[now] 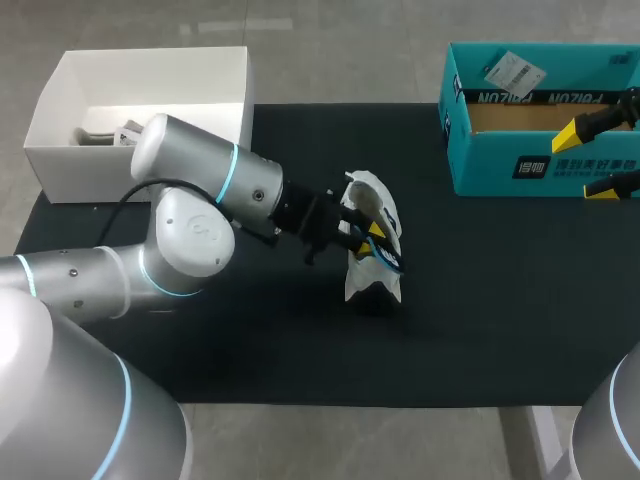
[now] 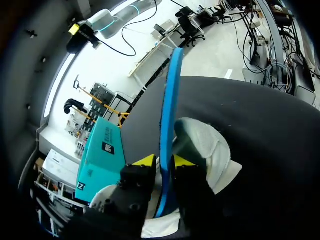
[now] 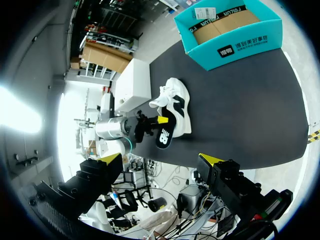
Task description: Take the shoe out of the shoebox, open the shoe tongue, remove and reinsert the insole, then place the shoe into the shoebox
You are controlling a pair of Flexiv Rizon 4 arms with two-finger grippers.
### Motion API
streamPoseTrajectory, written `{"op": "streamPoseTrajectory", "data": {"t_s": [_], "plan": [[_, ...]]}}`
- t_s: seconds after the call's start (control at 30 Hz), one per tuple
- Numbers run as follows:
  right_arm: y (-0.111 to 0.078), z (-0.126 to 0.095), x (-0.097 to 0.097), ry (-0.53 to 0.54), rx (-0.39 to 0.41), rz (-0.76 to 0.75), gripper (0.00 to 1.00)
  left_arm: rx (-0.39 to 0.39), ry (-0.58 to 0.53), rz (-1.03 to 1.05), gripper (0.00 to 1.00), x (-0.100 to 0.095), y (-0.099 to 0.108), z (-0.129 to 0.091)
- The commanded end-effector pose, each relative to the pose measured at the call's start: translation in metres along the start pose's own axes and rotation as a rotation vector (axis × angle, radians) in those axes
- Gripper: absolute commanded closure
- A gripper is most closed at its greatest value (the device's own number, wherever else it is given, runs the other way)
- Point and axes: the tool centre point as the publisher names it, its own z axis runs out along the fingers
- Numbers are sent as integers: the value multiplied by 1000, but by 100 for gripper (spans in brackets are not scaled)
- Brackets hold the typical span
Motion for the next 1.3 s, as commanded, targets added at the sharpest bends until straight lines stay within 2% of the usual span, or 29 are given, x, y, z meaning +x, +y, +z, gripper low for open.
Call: {"op": "streamPoseTrajectory", "data": {"t_s": [0.03, 0.13, 0.2, 0.23, 0.27, 0.3, 0.47, 0.73, 0.93, 1.3], "plan": [[-1, 0, 0, -2, -2, 1, 0, 23, 6, -3, 61, -3, -14, -17], [-1, 0, 0, -2, -2, 1, 0, 51, 20, -6, 58, -4, -26, -22], [-1, 0, 0, -2, -2, 1, 0, 56, 38, 0, 62, -3, -32, -22], [-1, 0, 0, -2, -2, 1, 0, 66, 47, 1, 75, -2, -34, -22], [-1, 0, 0, -2, -2, 1, 0, 70, 54, 0, 96, -1, -37, -21], [-1, 0, 0, -2, -2, 1, 0, 73, 69, 6, 100, 0, -40, -20], [-1, 0, 0, -2, -2, 1, 0, 84, 118, 20, 100, 7, -47, -16], [-1, 0, 0, -2, -2, 1, 0, 30, 149, 4, 100, 12, -24, -5], [-1, 0, 0, -2, -2, 1, 0, 33, 97, -63, 100, 6, -7, 1], [-1, 0, 0, -2, -2, 1, 0, -32, 31, -50, 100, -2, 11, 6]]}}
